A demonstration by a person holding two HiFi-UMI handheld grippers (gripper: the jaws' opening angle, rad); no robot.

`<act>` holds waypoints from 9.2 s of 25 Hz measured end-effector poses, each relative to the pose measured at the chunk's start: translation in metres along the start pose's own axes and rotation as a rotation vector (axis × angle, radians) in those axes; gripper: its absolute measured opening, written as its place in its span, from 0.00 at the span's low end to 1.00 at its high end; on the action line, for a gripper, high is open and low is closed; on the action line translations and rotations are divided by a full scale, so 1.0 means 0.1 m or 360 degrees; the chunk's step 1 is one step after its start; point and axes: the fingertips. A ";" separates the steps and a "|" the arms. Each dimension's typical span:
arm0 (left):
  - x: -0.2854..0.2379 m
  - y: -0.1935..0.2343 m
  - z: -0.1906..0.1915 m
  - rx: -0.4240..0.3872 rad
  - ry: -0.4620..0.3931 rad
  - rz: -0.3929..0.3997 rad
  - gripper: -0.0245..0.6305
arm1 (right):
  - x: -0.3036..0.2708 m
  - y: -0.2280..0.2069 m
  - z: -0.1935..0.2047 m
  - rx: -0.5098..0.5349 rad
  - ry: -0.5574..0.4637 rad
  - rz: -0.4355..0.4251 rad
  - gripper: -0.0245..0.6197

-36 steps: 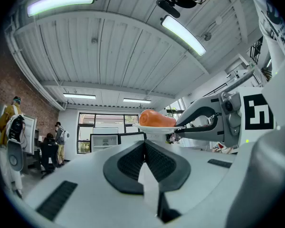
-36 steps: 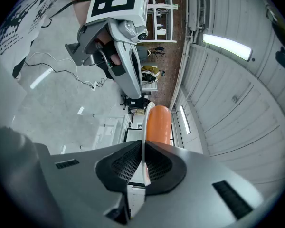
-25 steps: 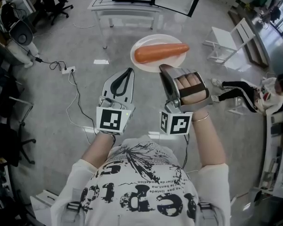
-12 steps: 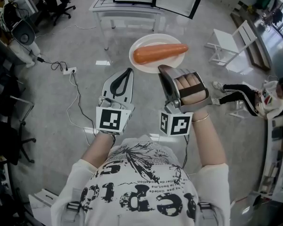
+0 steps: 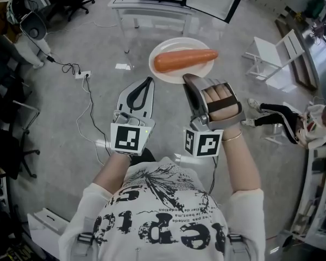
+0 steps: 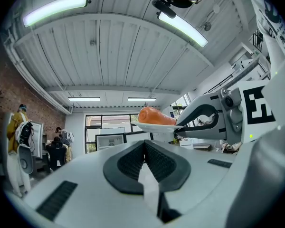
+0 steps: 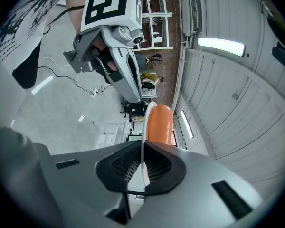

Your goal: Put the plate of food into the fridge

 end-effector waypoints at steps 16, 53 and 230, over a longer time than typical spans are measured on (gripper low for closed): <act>-0.93 1.17 0.77 0.0051 -0.0059 0.0096 0.05 | -1.56 0.02 -0.09 -0.0049 0.0152 0.0018 0.06; -4.05 2.51 1.74 0.0044 0.0022 -0.0116 0.05 | -4.78 -0.66 1.30 -0.0025 -0.0004 -0.0089 0.06; -8.58 4.44 3.53 0.0125 -0.0038 0.0362 0.05 | -9.77 -1.20 3.00 -0.2265 0.0045 0.0176 0.04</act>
Point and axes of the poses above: the fingertips, and each gripper's own axes: x backward along the fingers, y to its left, z out of its underside, and after that the axes turned 14 degrees about -x, right-handed
